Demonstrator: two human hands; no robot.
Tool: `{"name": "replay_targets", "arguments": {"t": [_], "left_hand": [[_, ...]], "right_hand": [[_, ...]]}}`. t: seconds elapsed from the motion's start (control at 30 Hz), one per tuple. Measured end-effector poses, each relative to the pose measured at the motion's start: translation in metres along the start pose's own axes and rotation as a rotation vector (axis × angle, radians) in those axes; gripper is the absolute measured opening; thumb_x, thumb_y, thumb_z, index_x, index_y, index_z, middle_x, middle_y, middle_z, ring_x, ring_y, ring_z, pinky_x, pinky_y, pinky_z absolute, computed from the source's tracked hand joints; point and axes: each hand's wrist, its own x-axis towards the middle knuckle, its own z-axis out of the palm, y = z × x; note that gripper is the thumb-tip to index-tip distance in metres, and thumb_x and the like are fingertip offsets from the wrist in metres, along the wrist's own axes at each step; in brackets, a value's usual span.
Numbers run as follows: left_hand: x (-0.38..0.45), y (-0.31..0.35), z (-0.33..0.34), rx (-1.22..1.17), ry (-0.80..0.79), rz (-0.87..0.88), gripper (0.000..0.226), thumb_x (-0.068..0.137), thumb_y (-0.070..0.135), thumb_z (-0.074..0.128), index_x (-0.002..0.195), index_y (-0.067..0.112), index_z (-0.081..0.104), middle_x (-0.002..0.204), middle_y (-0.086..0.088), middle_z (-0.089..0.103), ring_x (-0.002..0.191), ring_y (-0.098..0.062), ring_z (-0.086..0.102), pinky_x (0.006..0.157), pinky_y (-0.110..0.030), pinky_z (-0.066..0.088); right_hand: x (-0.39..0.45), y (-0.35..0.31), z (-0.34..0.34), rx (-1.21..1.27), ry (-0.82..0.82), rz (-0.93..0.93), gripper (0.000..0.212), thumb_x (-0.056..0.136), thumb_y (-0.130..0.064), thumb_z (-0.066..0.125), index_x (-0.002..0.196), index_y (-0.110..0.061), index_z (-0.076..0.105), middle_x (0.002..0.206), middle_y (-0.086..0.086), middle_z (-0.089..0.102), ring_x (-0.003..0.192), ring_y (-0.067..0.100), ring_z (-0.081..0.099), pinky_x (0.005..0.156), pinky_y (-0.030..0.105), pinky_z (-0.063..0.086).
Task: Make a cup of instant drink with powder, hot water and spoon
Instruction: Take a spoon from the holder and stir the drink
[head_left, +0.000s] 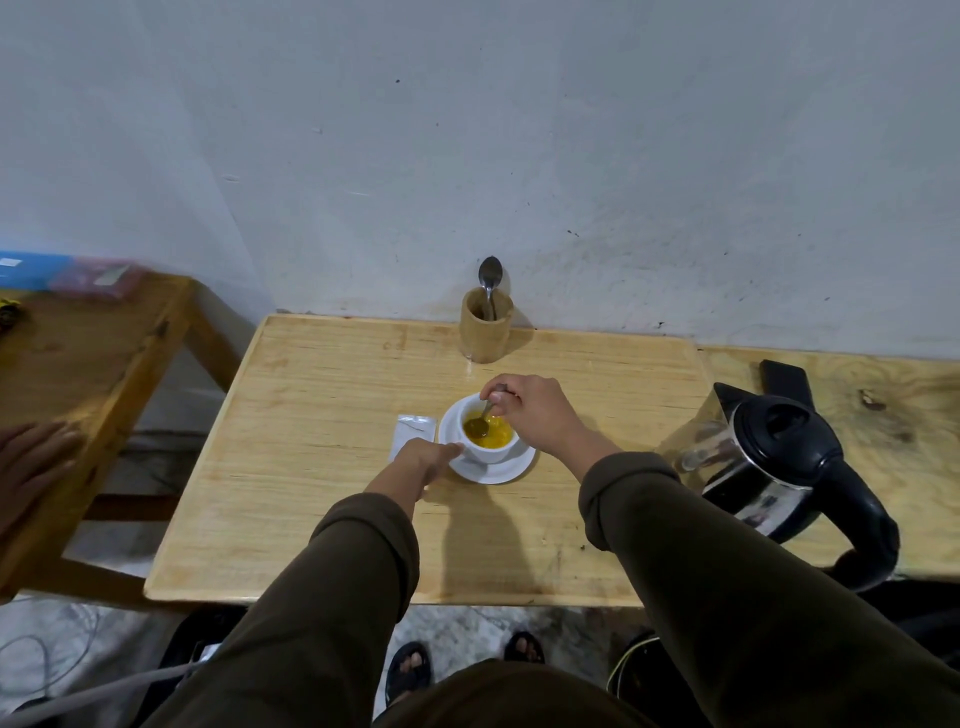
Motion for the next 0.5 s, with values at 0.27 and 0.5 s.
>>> {"name": "replay_targets", "arguments": {"t": [0.27, 0.5], "left_hand": [[0.0015, 0.0013, 0.0007, -0.009, 0.001, -0.001, 0.061, 0.087, 0.041, 0.063, 0.134, 0.004, 0.051, 0.135, -0.014, 0.058, 0.125, -0.030, 0.053, 0.099, -0.041, 0.043], [0.0019, 0.0006, 0.0009, -0.016, -0.008, -0.001, 0.060, 0.088, 0.040, 0.062, 0.134, 0.003, 0.050, 0.136, -0.014, 0.057, 0.127, -0.029, 0.051, 0.101, -0.041, 0.042]], "right_hand": [[0.0053, 0.0012, -0.0076, -0.145, 0.012, 0.017, 0.024, 0.096, -0.012, 0.042, 0.098, -0.009, 0.066, 0.106, 0.013, 0.066, 0.098, 0.027, 0.061, 0.082, 0.032, 0.046], [0.0005, 0.0007, -0.0008, -0.051, 0.009, -0.007, 0.023, 0.094, -0.010, 0.048, 0.098, -0.010, 0.071, 0.109, 0.010, 0.072, 0.102, 0.024, 0.065, 0.093, 0.032, 0.049]]}}
